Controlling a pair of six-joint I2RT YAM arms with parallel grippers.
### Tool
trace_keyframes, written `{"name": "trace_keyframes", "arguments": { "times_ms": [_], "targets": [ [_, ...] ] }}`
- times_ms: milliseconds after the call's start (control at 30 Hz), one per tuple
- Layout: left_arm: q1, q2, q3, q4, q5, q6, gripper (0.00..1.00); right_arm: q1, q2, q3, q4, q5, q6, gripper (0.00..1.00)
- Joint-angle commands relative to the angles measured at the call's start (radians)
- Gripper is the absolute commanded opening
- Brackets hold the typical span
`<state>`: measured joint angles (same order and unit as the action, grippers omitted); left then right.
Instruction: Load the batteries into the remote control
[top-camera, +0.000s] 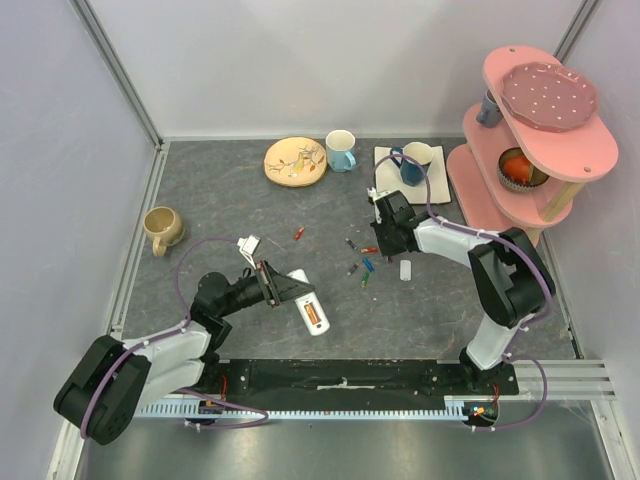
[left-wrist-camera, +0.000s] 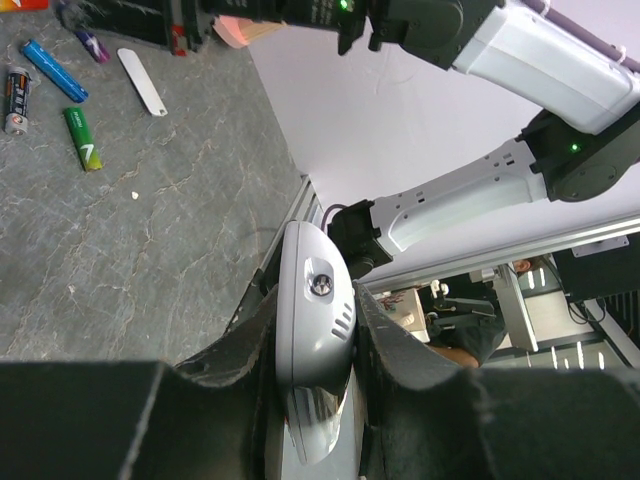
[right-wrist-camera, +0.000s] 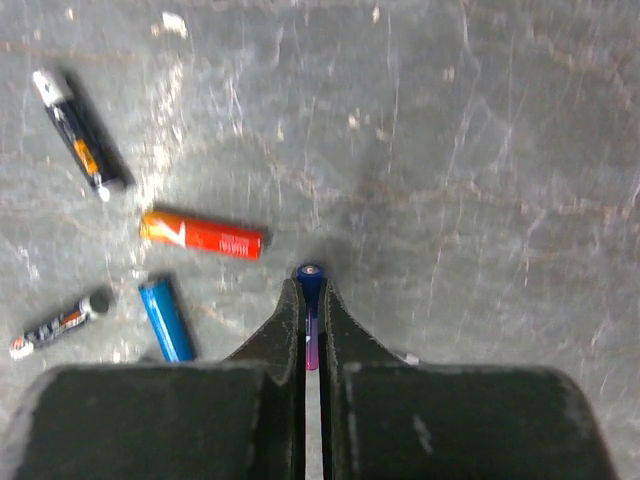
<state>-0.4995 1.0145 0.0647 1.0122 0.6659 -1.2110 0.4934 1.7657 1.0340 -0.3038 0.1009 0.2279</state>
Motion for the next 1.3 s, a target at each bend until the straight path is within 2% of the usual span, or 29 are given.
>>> {"name": "trace_keyframes", "arguments": {
  "times_ms": [0,200,333,433,600,767,1033,1267],
  "targets": [
    [-0.001,0.027,0.027,0.107,-0.006,-0.004,0.02,-0.003,-0.135,-0.074,-0.006,-0.018,0.079,0.0],
    [-0.014,0.084,0.075,0.134,-0.044,-0.013,0.02,0.034,-0.407,-0.164,0.017,-0.073,0.152,0.0],
    [-0.031,0.134,0.101,0.193,-0.094,-0.024,0.02,0.102,-0.518,-0.184,0.002,-0.063,0.197,0.0],
    [-0.043,0.186,0.11,0.248,-0.129,-0.045,0.02,0.209,-0.593,-0.178,-0.012,-0.018,0.215,0.0],
    [-0.062,0.32,0.116,0.443,-0.18,-0.116,0.02,0.333,-0.679,-0.128,-0.015,0.054,0.257,0.0],
    [-0.077,0.397,0.133,0.531,-0.187,-0.185,0.02,0.421,-0.695,-0.086,-0.005,0.085,0.272,0.0],
    [-0.09,0.384,0.124,0.536,-0.21,-0.182,0.02,0.566,-0.647,-0.075,0.04,0.123,0.245,0.0],
    [-0.09,0.371,0.115,0.543,-0.215,-0.179,0.02,0.617,-0.6,-0.057,0.055,0.163,0.238,0.0]
  ]
}}
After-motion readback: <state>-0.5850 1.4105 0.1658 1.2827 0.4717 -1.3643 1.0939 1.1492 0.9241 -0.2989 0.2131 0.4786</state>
